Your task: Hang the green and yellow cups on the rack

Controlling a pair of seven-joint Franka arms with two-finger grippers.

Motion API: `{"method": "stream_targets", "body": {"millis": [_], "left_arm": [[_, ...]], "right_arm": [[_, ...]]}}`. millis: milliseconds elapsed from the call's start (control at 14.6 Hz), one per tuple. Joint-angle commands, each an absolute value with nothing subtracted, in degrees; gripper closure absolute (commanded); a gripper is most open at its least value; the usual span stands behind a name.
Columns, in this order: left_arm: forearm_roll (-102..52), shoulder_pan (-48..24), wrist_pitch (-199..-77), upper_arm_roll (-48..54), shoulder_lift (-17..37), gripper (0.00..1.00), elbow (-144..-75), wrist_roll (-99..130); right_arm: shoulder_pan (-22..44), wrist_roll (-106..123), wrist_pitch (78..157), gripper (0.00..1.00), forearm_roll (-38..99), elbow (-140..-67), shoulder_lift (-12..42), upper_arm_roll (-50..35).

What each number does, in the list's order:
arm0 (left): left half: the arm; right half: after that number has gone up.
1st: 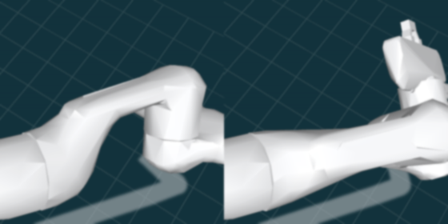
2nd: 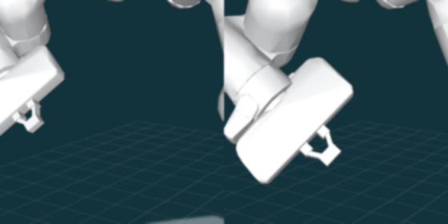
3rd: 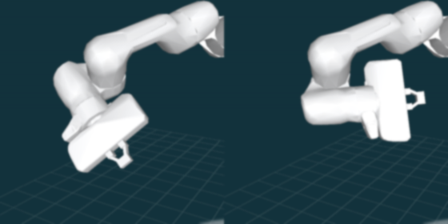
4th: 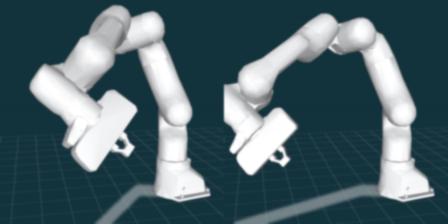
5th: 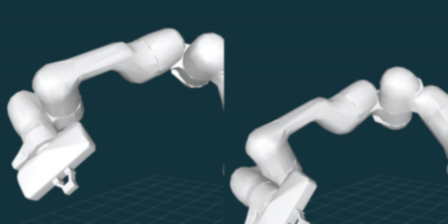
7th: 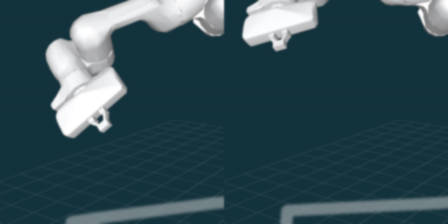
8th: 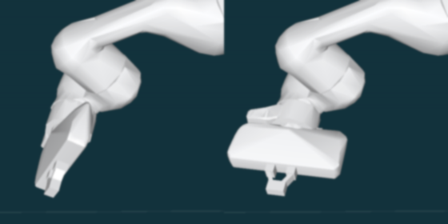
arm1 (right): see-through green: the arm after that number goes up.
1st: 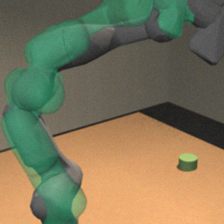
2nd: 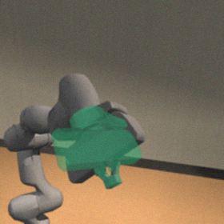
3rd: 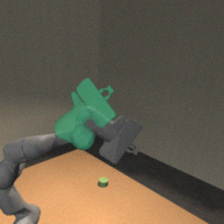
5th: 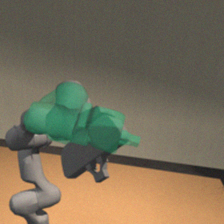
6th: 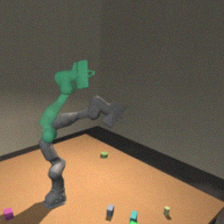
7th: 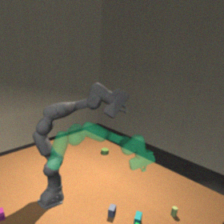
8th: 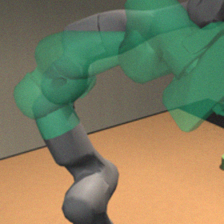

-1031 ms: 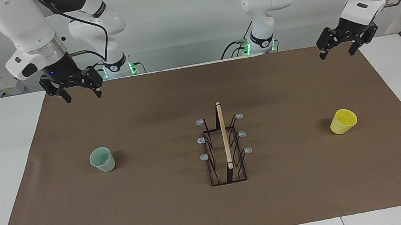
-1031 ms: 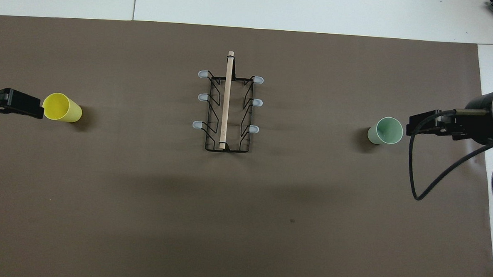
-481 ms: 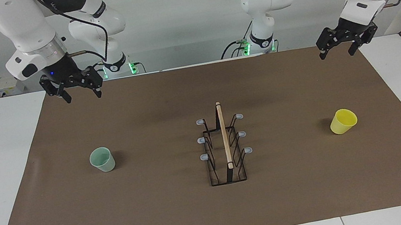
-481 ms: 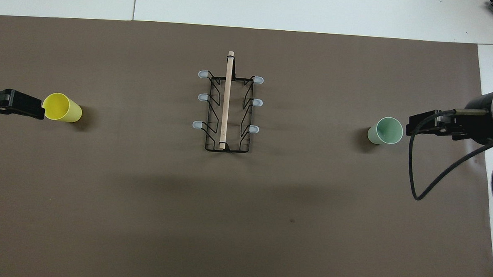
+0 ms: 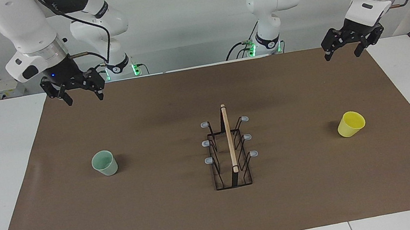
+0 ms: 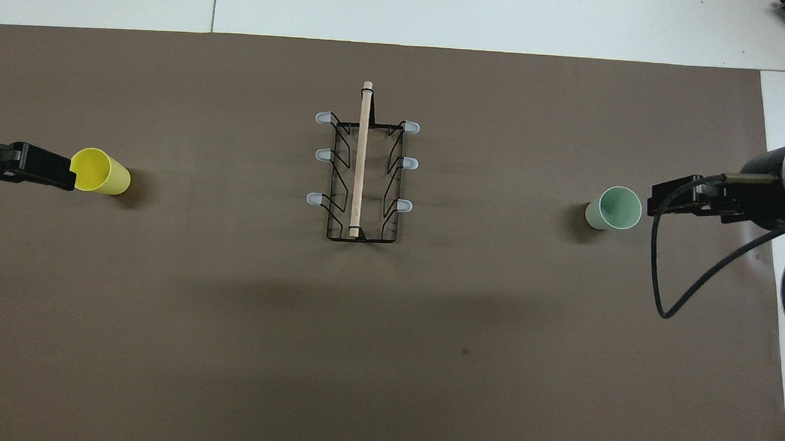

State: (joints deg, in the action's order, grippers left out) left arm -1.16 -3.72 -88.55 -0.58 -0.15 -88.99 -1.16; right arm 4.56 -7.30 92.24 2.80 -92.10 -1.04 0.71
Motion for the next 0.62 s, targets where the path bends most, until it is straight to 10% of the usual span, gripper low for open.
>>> {"method": "stream_targets", "body": {"millis": [0, 550], "left_arm": [[-2.54, -4.04, -88.95, -0.79, -1.85, 0.00, -90.88, 1.14], [-3.78, -1.94, -89.12, -1.49, 5.34, 0.00, -86.24, 8.33]], "right_arm": [[4.57, -6.15, 92.64, 0.00, 1.93, -92.63, -1.05, 1.05], [4.31, -3.62, 92.11, 0.00, -2.18, -93.08, -0.62, 1.05]]}}
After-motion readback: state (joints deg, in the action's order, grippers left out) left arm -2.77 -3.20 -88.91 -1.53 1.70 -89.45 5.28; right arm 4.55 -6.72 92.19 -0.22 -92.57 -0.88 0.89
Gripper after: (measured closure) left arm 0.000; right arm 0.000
